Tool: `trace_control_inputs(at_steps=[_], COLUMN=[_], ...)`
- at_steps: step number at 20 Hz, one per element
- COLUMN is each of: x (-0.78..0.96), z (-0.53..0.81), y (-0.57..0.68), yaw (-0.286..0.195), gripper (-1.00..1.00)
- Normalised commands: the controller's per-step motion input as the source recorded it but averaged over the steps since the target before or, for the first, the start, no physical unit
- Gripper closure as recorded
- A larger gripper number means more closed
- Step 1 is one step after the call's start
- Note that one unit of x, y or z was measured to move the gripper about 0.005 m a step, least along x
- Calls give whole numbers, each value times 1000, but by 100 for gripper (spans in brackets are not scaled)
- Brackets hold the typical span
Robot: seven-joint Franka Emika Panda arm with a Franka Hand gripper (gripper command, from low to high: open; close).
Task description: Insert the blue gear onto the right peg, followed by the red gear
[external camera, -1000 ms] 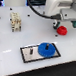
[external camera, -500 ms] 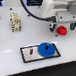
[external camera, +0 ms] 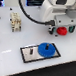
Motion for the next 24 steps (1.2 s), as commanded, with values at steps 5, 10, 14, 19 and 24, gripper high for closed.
trace_control_inputs(at_steps=[5, 10, 14, 19, 24], x=[-178, -103, 9, 185, 395], z=[-44, 3, 269, 615, 617], y=[49, 49, -18, -76, -211], yaw=[0, 0, 0, 0, 0], gripper=[100, 100, 100, 100, 100])
